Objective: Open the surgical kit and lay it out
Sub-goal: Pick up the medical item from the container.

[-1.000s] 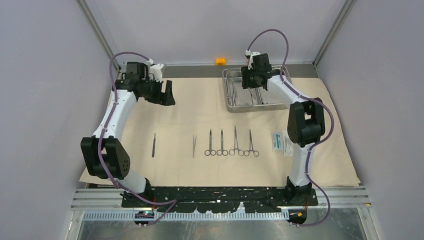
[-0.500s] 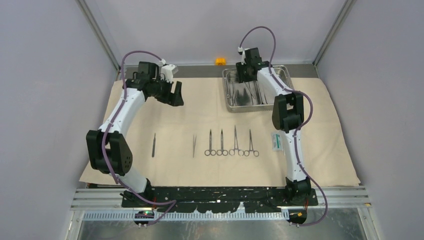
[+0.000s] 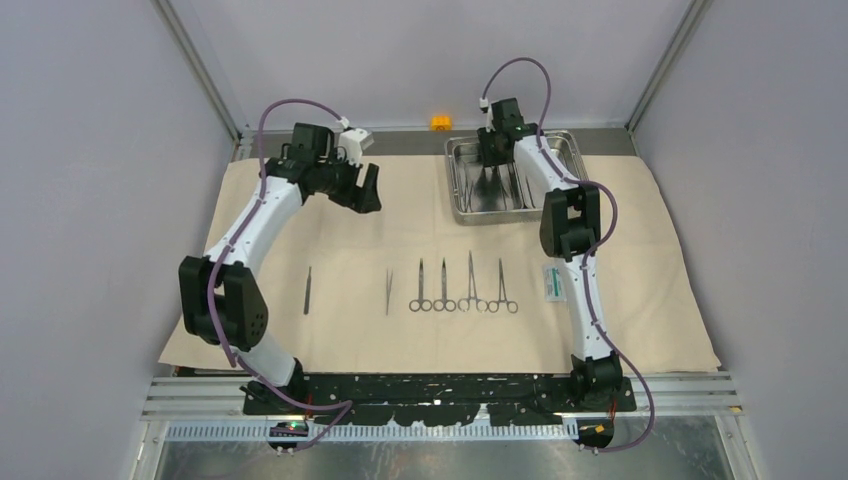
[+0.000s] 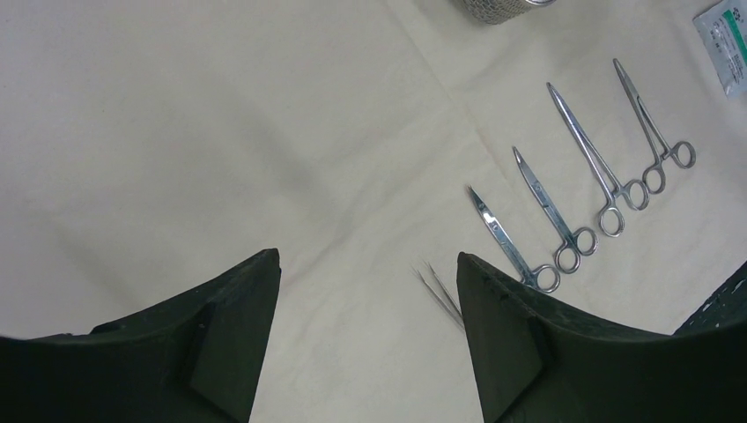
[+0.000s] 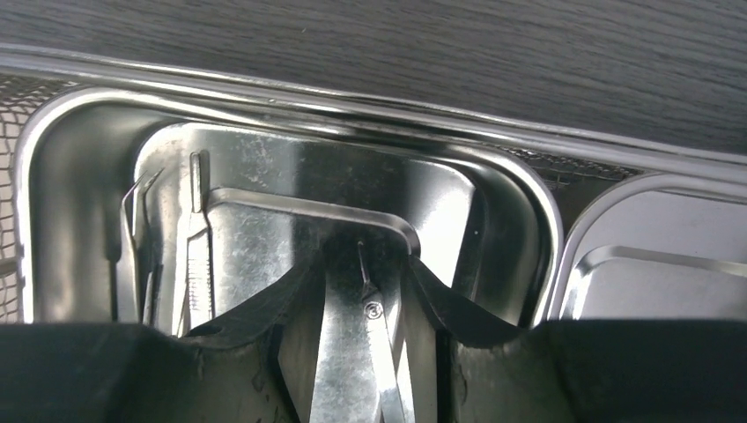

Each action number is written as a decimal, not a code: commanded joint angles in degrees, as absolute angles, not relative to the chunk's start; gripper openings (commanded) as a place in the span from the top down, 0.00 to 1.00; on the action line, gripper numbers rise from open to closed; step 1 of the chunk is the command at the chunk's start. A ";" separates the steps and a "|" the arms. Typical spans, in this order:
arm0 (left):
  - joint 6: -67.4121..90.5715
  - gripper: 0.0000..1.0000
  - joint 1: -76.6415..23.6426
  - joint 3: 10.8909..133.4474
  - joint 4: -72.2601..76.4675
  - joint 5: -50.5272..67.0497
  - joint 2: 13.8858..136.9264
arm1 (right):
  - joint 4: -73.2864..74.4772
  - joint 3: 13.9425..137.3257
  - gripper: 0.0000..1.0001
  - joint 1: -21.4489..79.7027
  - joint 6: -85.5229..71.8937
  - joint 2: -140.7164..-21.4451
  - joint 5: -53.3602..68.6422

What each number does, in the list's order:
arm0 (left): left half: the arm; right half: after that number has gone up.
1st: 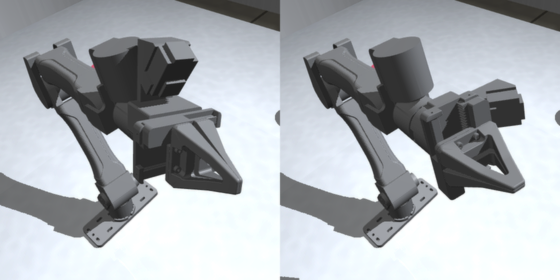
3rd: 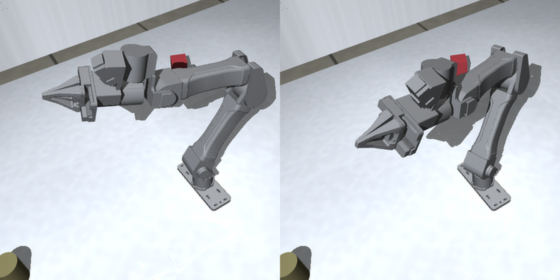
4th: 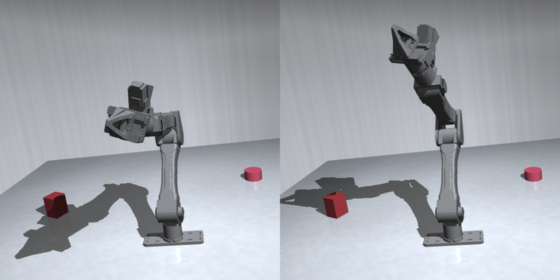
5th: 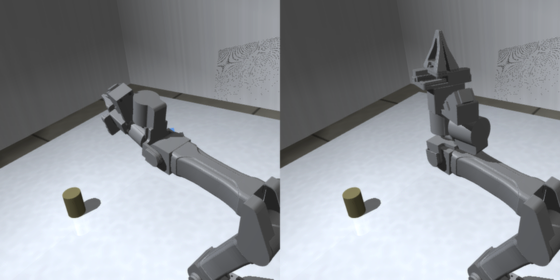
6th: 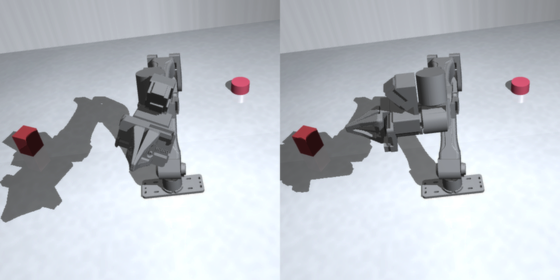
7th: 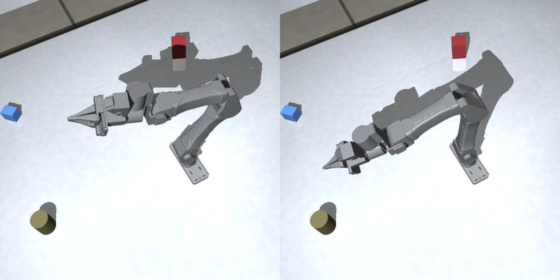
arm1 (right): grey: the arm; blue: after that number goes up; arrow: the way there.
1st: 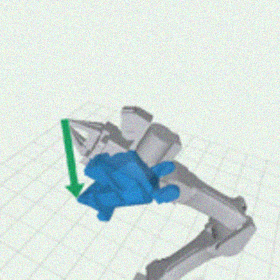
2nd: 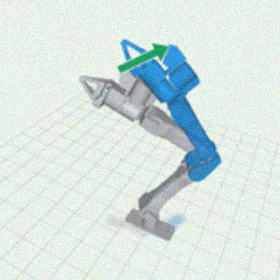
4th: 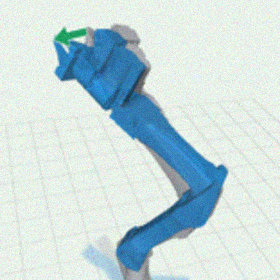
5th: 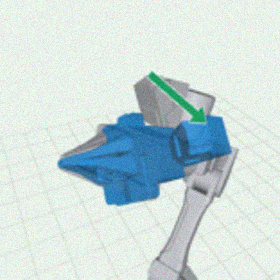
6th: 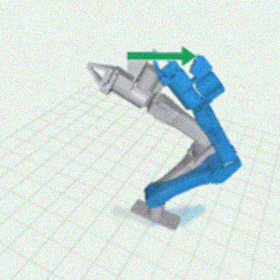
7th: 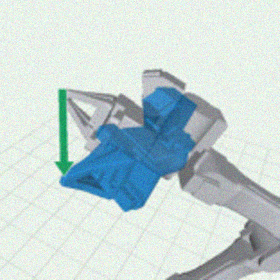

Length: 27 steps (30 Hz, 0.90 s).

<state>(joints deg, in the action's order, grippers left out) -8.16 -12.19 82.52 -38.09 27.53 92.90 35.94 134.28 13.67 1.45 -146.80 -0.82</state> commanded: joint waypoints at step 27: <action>-11.26 0.25 -15.12 83.68 -35.00 24.96 94.15 | 35.36 142.89 0.97 13.01 0.03 -152.43 -2.61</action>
